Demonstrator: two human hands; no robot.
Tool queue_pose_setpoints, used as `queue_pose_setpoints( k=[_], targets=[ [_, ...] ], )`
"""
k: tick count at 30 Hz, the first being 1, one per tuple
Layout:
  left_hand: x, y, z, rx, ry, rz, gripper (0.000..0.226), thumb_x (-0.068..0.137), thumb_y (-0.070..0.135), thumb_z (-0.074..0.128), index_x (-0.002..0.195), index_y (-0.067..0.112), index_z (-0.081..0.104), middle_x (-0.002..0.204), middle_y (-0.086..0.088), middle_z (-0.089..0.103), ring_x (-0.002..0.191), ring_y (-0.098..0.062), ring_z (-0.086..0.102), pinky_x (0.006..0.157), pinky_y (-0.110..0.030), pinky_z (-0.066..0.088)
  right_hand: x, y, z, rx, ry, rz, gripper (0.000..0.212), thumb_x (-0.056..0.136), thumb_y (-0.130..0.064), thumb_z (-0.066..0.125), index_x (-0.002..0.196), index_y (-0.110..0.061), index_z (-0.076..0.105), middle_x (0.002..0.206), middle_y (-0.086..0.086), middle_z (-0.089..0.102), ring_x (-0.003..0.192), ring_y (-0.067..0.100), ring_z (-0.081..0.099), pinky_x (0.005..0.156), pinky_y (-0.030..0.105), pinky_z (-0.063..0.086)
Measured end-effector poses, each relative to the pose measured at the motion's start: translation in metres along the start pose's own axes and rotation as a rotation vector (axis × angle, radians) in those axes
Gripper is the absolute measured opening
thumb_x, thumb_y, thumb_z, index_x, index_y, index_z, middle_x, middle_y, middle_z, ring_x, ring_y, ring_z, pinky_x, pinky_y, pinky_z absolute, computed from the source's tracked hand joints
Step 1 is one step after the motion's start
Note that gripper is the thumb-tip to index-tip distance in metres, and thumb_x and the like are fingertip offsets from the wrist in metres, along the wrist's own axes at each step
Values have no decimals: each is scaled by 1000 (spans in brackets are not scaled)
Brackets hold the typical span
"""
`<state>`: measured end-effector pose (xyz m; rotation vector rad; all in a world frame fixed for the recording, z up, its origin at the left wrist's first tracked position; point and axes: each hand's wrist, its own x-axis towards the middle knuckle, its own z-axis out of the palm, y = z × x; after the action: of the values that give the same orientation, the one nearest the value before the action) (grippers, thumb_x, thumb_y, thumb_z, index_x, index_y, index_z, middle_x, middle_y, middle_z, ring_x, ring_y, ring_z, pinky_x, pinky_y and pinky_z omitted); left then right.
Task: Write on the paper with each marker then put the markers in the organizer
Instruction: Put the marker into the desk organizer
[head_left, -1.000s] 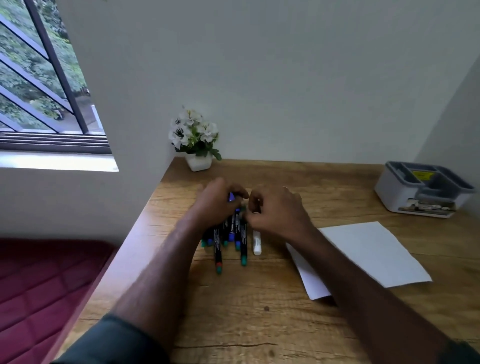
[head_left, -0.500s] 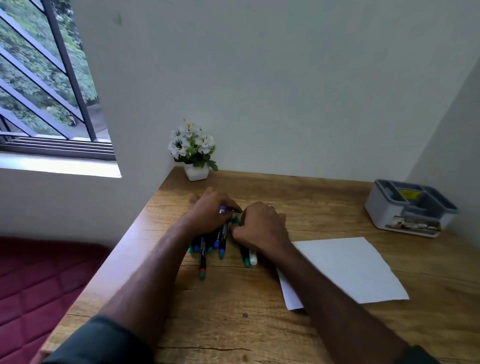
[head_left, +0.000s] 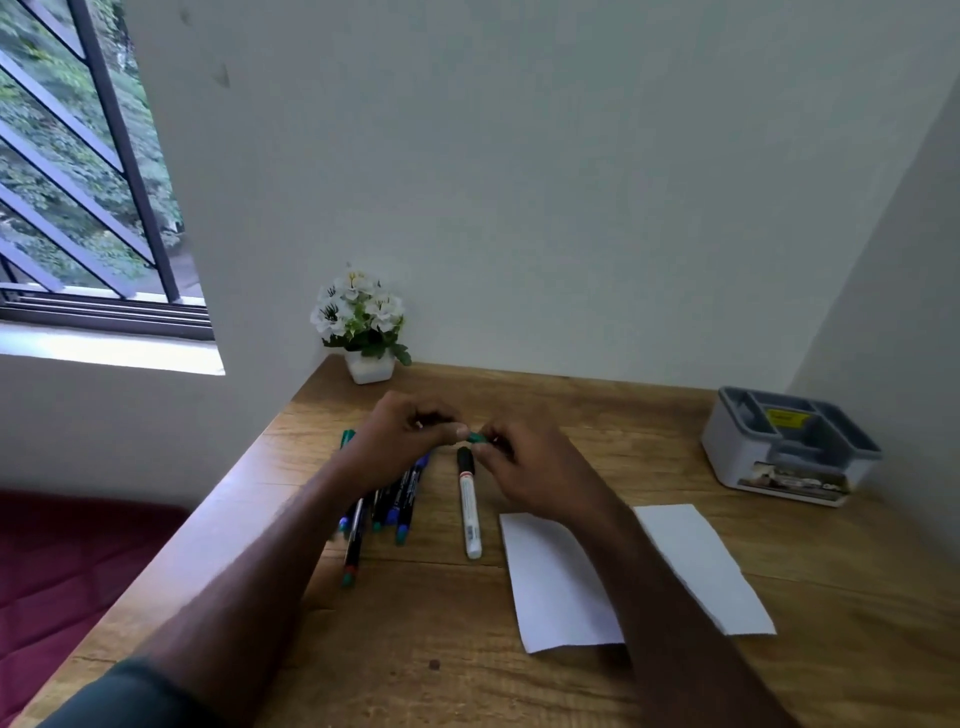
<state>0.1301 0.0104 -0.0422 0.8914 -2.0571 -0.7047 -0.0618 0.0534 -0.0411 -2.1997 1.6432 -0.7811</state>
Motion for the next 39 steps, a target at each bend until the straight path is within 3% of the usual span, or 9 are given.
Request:
queue_pose_setpoints(
  k=[4, 7, 14, 17, 19, 22, 26, 31, 39],
  targets=[
    [2, 0, 5, -7, 60, 6, 20, 89, 23, 67, 77, 9, 73, 66, -7, 67, 58, -17, 58, 59, -21, 44, 0, 5, 2, -142, 82, -120, 21, 100, -39, 45, 99, -30, 63, 81, -13, 59, 73, 9, 53, 61, 29, 37],
    [0, 1, 6, -17, 21, 5, 15, 89, 21, 67, 80, 12, 76, 72, -2, 72, 66, -20, 66, 62, -28, 50, -2, 7, 3, -259, 142, -158, 26, 99, -47, 39, 100, -34, 61, 85, -12, 65, 75, 11, 57, 62, 33, 47],
    [-2, 5, 7, -21, -40, 35, 11, 89, 16, 66, 90, 15, 77, 84, 8, 75, 79, -7, 69, 70, -14, 49, -13, 13, -5, -307, 171, -135, 32, 96, -59, 40, 98, -36, 62, 77, -15, 62, 71, 7, 58, 58, 28, 44],
    [2, 1, 10, 74, -27, 40, 13, 93, 15, 62, 95, 19, 75, 83, 11, 72, 83, -4, 66, 73, -14, 45, -30, 25, -21, -279, 54, -79, 26, 100, -38, 44, 123, -43, 54, 94, -12, 65, 85, 13, 62, 67, 31, 46],
    [4, -1, 12, 100, -18, 40, 20, 95, 17, 58, 110, 20, 72, 91, 18, 70, 94, 0, 64, 81, -14, 45, -48, 37, -37, -144, 60, -63, 52, 100, -16, 45, 138, -50, 40, 94, -7, 63, 80, 9, 60, 67, 26, 46],
    [10, 2, 27, 197, -103, 77, 28, 99, 18, 51, 122, 23, 65, 113, 15, 65, 107, 0, 56, 92, -19, 42, -69, 49, -50, 202, 250, -106, 53, 94, 7, 43, 123, -32, 64, 89, 0, 64, 70, 11, 63, 63, 22, 50],
    [24, 14, 53, 343, -321, 116, 23, 98, 24, 47, 111, 25, 66, 105, 13, 63, 97, -3, 54, 90, -36, 44, -81, 40, -47, 669, 201, 34, 31, 90, -4, 43, 108, -7, 67, 96, 10, 73, 89, 24, 71, 67, 33, 55],
    [26, 10, 67, 498, -460, 125, 19, 95, 28, 54, 110, 29, 65, 107, 15, 61, 100, -1, 47, 89, -35, 27, -98, 43, -23, 387, 147, -59, 19, 82, -6, 66, 91, -18, 54, 92, -3, 70, 92, 15, 69, 80, 38, 58],
    [26, -2, 65, 493, -460, 136, 30, 91, 41, 60, 121, 37, 60, 114, 13, 56, 110, -4, 42, 100, -43, 38, -101, 47, -23, 250, 81, -114, 18, 87, -27, 73, 85, -19, 57, 88, -7, 70, 89, 14, 69, 75, 37, 55]
  ],
)
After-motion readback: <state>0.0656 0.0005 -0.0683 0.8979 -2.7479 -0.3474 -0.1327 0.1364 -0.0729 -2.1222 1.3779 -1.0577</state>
